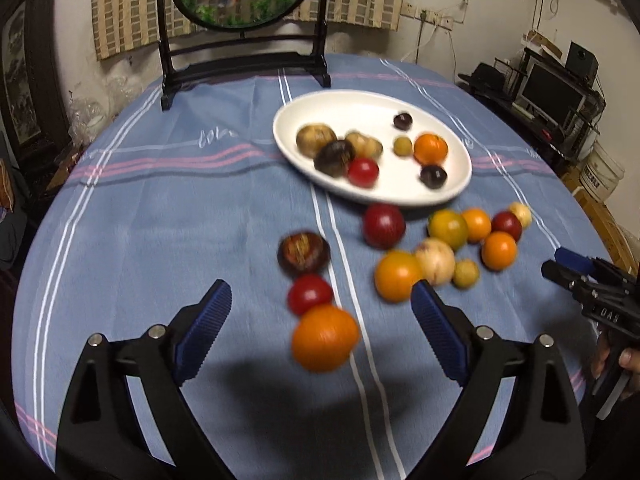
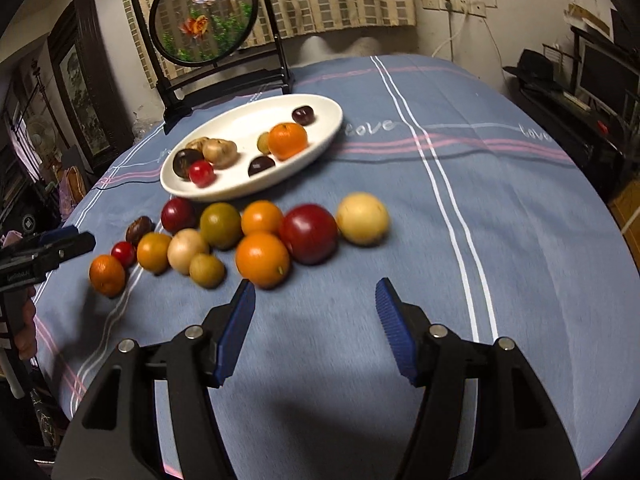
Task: Organize fruits
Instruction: 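Withdraw both open tools from the plate toward the fruit pile, then grasp an orange with the left tool while the right tool grasps another orange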
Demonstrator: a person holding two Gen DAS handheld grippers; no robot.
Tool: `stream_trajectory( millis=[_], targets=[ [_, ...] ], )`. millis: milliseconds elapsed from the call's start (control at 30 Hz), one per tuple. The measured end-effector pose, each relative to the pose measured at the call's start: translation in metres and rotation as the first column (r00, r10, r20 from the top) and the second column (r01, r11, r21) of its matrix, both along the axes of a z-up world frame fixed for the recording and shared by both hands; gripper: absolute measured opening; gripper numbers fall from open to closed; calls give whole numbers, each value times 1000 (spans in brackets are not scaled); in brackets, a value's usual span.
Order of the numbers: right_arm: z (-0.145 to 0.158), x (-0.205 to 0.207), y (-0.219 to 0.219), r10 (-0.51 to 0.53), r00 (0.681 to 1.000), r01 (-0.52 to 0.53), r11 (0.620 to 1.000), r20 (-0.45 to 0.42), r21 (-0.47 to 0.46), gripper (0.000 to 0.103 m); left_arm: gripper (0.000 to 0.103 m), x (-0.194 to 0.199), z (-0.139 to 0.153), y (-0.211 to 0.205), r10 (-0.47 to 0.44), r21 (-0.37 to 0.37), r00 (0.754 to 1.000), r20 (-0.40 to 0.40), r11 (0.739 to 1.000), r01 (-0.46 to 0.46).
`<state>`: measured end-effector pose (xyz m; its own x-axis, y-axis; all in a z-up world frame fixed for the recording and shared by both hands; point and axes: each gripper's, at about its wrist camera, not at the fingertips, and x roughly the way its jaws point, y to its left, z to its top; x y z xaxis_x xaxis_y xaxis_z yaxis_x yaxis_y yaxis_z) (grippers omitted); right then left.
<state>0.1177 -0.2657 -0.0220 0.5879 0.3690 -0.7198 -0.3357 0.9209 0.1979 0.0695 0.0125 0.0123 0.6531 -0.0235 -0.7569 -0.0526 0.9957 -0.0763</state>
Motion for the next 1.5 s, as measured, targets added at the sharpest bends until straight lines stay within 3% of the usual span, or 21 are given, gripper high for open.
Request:
stream_trajectory(
  millis=[400, 567, 633, 667, 700, 767, 867, 1167, 1500],
  targets=[
    [-9, -9, -3, 7, 1000, -7, 1000, -28, 21, 63, 93, -5, -34, -10, -7, 20, 998, -66, 1000, 8],
    [-12, -6, -1, 10, 999, -10, 1000, -39, 16, 63, 91, 0, -38, -5, 0, -50, 998, -67, 999, -3],
    [-11, -6, 0, 15, 999, -15, 1000, -39, 13, 63, 81, 4, -41, -8, -11, -45, 998, -64, 999, 8],
    [-11, -6, 1, 18, 999, -18, 1000, -39, 10, 63, 63, 5, -43, -9, -12, -43, 997, -71, 999, 9],
    [-10, -5, 2, 23, 999, -23, 1000, -40, 8, 63, 53, 7, -46, -8, -10, -47, 996, -86, 999, 6],
    [-9, -4, 7, 44, 998, -44, 999, -44, 3, 63, 43, 8, -47, -3, 10, -40, 997, -79, 999, -13],
    [-10, 1, 16, 63, 997, -63, 998, -52, 1, 63, 43, 7, -47, 4, 5, -91, 997, -82, 996, -12],
    [-17, 32, 49, 60, 992, -60, 998, -109, 1, 63, 43, 4, -47, 7, -6, -116, 997, -72, 993, -3],
    [-19, 41, 67, 28, 994, -36, 996, -102, -76, 40, 43, 6, -48, 9, -13, -128, 997, -74, 992, 4]
  ],
)
